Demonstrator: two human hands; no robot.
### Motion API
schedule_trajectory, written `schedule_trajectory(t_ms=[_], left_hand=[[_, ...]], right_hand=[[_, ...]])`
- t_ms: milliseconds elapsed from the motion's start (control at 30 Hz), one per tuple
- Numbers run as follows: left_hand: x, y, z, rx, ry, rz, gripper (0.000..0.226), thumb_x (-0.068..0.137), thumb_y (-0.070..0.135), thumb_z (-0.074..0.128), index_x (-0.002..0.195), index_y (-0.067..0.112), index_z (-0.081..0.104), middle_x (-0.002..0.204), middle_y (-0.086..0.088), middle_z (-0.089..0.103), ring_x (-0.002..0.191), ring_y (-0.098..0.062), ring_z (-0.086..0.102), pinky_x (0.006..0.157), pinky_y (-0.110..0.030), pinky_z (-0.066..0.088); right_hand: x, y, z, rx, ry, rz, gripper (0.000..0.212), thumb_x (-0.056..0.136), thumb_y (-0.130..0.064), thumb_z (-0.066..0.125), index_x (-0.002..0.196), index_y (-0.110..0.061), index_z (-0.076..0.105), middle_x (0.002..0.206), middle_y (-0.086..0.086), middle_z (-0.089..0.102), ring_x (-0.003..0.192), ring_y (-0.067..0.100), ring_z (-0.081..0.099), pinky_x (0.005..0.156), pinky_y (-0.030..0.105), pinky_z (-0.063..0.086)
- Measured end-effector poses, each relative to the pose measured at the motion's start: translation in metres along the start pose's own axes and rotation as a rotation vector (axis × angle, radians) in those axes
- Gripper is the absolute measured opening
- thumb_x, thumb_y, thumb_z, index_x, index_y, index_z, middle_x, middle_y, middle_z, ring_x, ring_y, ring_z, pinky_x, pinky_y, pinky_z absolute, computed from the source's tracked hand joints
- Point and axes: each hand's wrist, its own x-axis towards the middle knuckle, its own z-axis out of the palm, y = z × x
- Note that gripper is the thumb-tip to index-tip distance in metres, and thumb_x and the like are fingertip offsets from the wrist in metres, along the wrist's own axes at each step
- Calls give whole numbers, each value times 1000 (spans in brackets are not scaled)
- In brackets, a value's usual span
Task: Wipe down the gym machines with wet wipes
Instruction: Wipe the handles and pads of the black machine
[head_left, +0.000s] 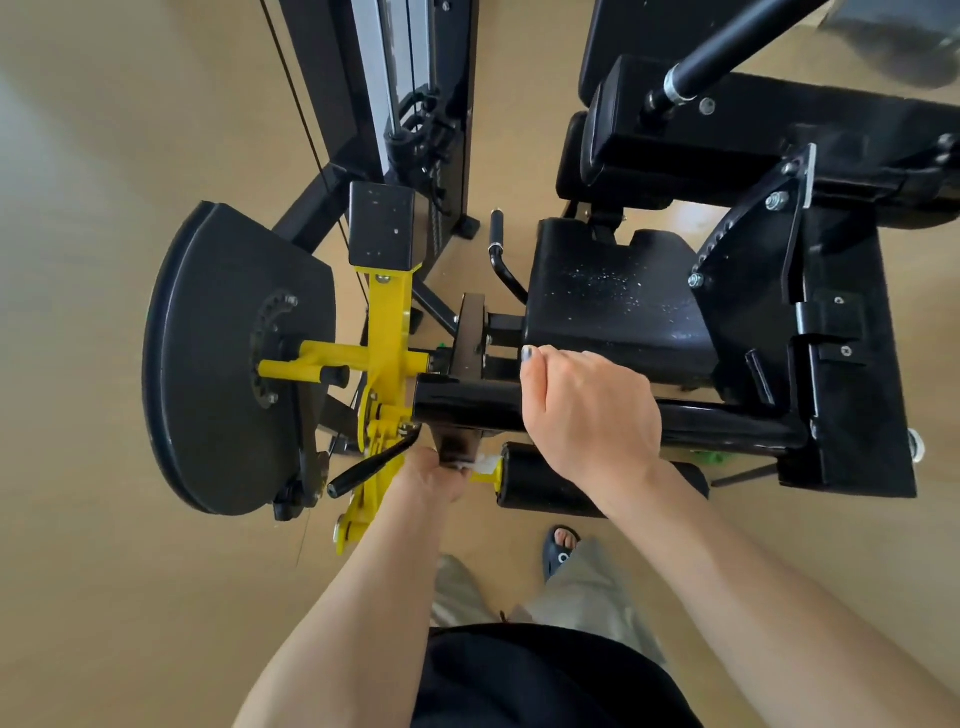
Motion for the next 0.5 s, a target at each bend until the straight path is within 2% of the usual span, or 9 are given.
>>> schedule_trajectory(t_ms=[67,200,267,333,367,433,467,500], left_hand=[[6,-3,1,-10,3,14,35,110,24,36,133,7,56,123,-12,65,121,-26,61,85,-39,51],[-8,-13,-5,-77,56,-17,35,108,11,37,137,4,54,139,-12,59,129,-26,56,91,-29,51],[-29,-20,-3,-158,16,-35,27,106,9,45,127,1,59,127,-15,65,121,-30,61,95,-31,54],[-57,-24,5,-272,-22,-76,20,104,11,51,117,1,62,105,-17,69,94,-31,69,73,-34,60],[-68,-25,10,-328,-33,-104,21,104,11,51,120,1,61,104,-16,70,87,-27,69,66,-32,58],[-82,-26,14,-327,-14,-156,28,106,11,48,131,2,57,121,-9,68,98,-14,66,66,-29,58],[-89,-27,15,-296,-25,-163,31,106,13,47,135,2,55,127,-8,66,102,-13,63,69,-29,58],[-96,-28,17,-250,-42,-162,34,107,14,46,138,2,53,131,-11,64,107,-18,63,79,-30,59]], right_hand=[[0,0,1,5,8,5,55,107,-38,26,72,-23,65,60,-9,61,55,12,61,46,31,51],[-1,-1,-1,11,2,18,55,107,-37,26,69,-22,62,57,-8,58,51,13,58,45,31,51],[-1,-2,-3,7,-25,25,55,108,-37,27,66,-21,61,54,-8,56,48,12,56,45,30,51],[0,-2,-6,5,-75,29,57,109,-37,28,66,-21,61,54,-7,56,48,12,56,46,30,52],[0,-2,-8,1,-94,31,57,109,-38,27,66,-21,62,55,-7,57,49,12,57,47,31,53],[0,-3,-10,-14,-119,39,60,109,-39,24,69,-21,64,57,-6,60,51,13,60,48,31,54],[1,-4,-10,-29,-131,46,62,108,-41,22,71,-21,67,58,-5,62,52,14,62,49,31,55],[1,-4,-11,-46,-143,54,64,107,-42,20,74,-20,69,60,-5,65,54,14,63,50,31,55]])
